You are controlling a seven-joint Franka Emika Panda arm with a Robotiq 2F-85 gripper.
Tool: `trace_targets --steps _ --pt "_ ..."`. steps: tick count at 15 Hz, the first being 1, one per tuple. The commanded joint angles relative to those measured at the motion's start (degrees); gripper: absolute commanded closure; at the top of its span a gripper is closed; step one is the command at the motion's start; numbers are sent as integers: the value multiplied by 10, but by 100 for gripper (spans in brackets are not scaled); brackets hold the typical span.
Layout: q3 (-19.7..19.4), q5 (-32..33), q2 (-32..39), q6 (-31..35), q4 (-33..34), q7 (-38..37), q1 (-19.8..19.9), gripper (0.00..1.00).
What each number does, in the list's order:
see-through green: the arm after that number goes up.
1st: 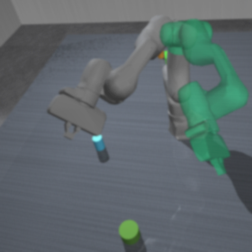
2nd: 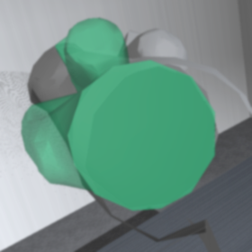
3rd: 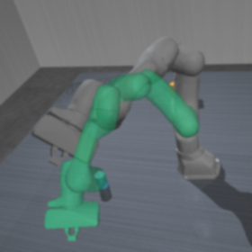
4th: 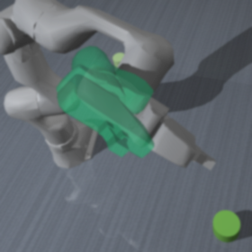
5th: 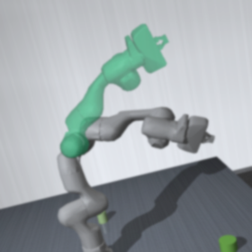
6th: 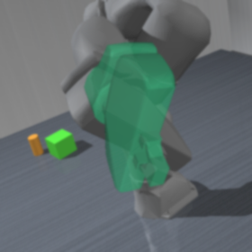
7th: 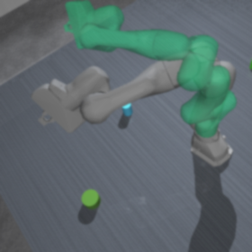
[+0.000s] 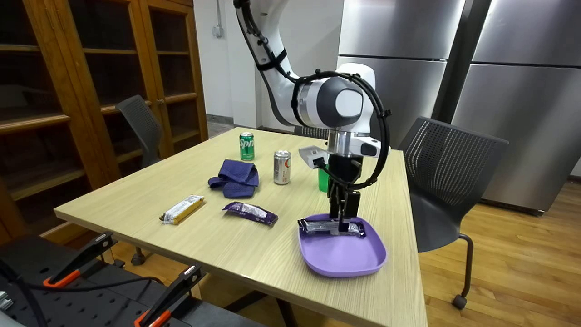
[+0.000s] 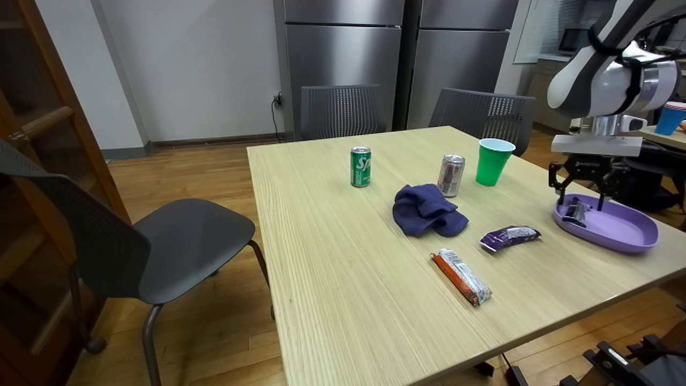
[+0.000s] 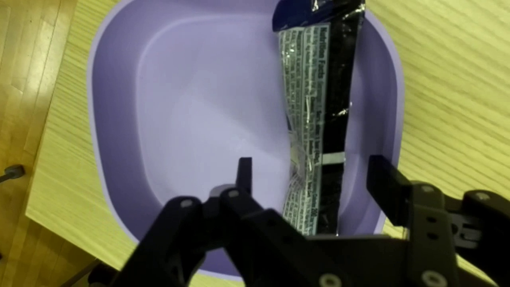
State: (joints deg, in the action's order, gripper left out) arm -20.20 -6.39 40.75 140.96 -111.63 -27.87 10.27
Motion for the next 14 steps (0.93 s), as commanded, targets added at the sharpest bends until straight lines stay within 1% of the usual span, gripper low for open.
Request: trace_targets --steps 1,9,14 --pt "-2 11 -38 -18 -14 15 -3 0" --pt "7 15 -73 -16 -27 34 -6 0" --pt "14 13 -96 -10 -48 30 -23 0"
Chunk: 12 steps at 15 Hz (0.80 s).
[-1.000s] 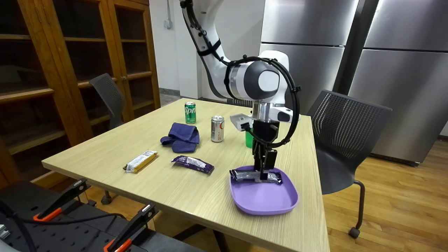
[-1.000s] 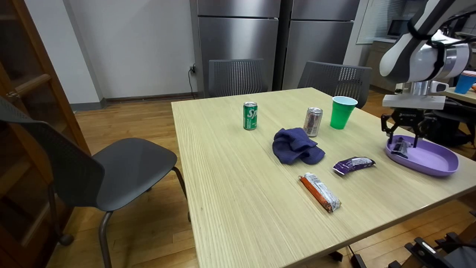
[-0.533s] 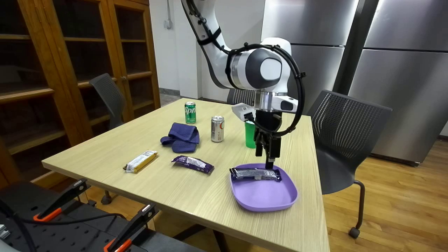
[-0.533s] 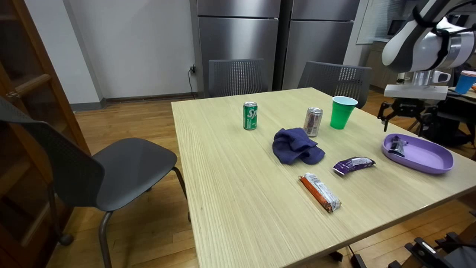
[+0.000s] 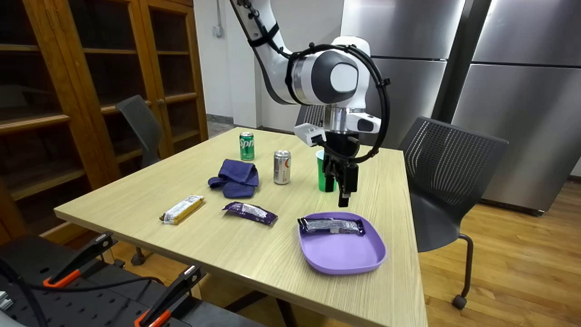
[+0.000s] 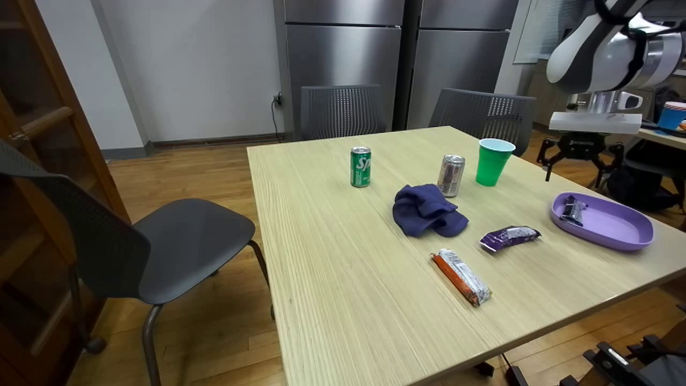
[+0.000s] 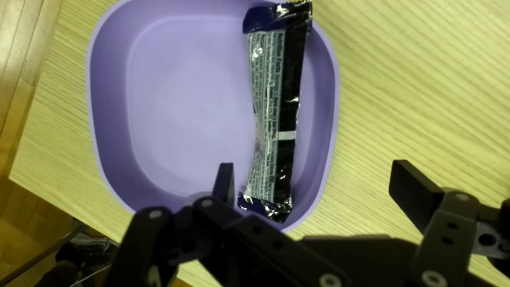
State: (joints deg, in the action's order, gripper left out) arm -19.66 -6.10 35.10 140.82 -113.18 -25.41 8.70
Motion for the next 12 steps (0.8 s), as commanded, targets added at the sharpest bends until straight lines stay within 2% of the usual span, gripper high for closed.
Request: trace_targets --steps 1,6,7,12 --pt "11 9 -46 -9 -38 2 -11 0" --pt "16 16 -67 -32 -62 -24 -41 0" --pt "20 7 -36 -11 -36 -8 -26 0" --pt "21 8 -43 -18 -46 -15 -35 0"
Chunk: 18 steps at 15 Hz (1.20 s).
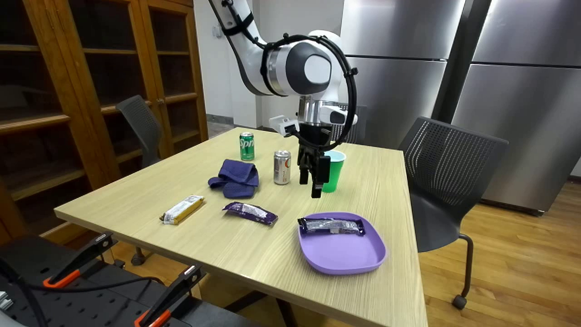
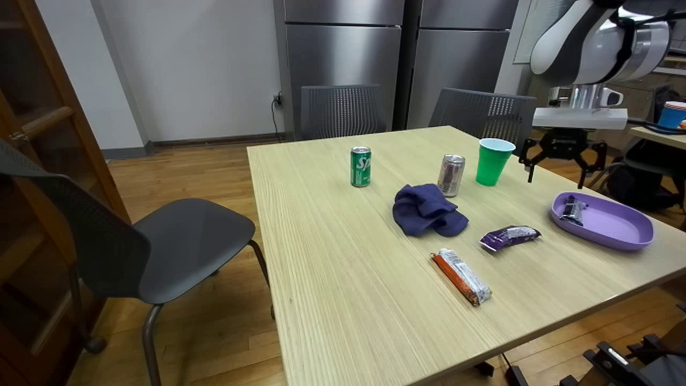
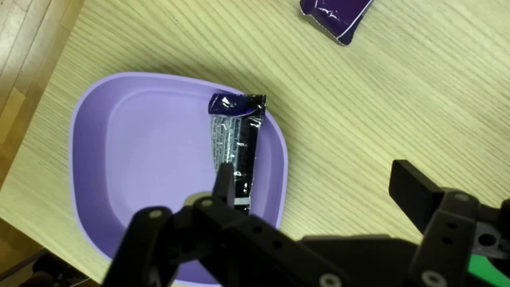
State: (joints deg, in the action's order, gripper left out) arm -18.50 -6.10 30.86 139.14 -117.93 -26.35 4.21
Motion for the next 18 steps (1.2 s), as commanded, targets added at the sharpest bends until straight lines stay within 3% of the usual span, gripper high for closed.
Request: trace_targets --steps 1,8,18 --pt "9 8 -1 -1 1 -5 10 0" --pt "6 17 -8 12 -17 -17 -4 0" --pt "44 -28 -31 32 -64 -29 -9 0"
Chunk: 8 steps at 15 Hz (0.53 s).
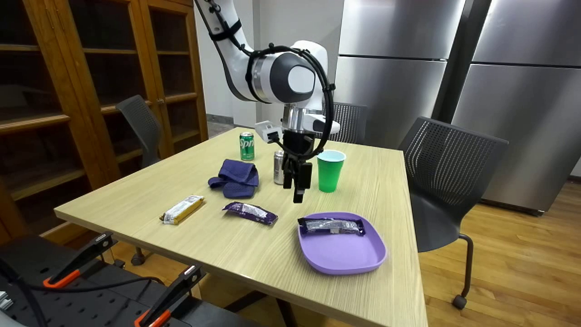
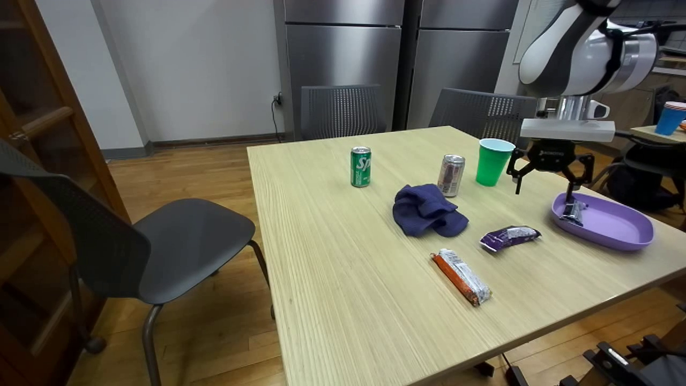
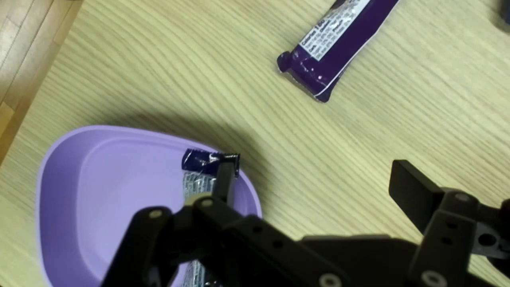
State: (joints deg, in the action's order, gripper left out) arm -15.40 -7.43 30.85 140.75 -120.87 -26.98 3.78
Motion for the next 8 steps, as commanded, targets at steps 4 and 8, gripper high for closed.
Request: trace_targets --steps 4,8 --pt "30 -46 -39 39 -60 -53 -19 0" --pt "42 -69 -47 71 -89 -89 -40 0"
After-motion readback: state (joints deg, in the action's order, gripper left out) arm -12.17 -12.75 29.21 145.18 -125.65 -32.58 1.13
